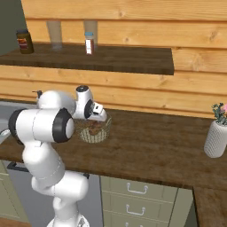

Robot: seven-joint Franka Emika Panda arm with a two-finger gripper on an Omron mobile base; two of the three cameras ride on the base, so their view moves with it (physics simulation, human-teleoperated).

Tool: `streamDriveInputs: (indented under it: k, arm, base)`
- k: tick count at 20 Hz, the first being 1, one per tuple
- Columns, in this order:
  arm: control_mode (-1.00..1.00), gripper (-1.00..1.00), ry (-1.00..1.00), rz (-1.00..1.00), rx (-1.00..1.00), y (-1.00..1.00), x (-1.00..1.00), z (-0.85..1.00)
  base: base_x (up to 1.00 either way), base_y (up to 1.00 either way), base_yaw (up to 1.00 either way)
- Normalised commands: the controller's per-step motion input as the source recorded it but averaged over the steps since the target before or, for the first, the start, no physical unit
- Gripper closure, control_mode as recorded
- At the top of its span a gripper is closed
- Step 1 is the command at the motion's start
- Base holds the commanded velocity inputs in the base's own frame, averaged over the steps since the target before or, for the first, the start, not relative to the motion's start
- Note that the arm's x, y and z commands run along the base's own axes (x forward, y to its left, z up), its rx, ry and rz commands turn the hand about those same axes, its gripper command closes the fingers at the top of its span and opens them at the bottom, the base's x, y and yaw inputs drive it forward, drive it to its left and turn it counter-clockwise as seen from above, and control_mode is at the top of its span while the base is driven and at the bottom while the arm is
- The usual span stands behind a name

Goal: Open the cabinet, pick up the bread from the cabinet and place it in the basket. Then move the basket to the dining counter.

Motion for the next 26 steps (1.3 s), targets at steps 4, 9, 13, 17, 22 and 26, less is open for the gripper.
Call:
streamDriveInputs:
  k: [4, 9, 13, 17, 22, 26]
  arm:
    - [-1.00, -1.00, -0.04, -0.02, 0.05, 0.00, -0.70, 0.52]
    - [-1.00, -1.00, -0.02, -0.13, 0.02, -0.07, -0.72, 0.48]
    - [-1.00, -1.00, -0.03, -0.43, 0.02, -0.14, -0.53, 0.46]
    - [-1.00, -1.00, 0.07, -0.62, 0.20, -0.21, -0.35, 0.37]
    - [-1.00, -1.00, 0.01, -0.42, 0.16, -0.23, -0.34, 0.08]
    - [-1.00, -1.00, -0.03, 0.02, 0.21, -0.23, -0.03, 0.01]
  base:
    - [0.00, 0.00, 0.00]
    - [0.00, 0.00, 0.00]
    - [0.00, 0.00, 0.00]
    - [0.00, 0.00, 0.00]
    - [0.00, 0.00, 0.00]
    - [0.00, 0.00, 0.00]
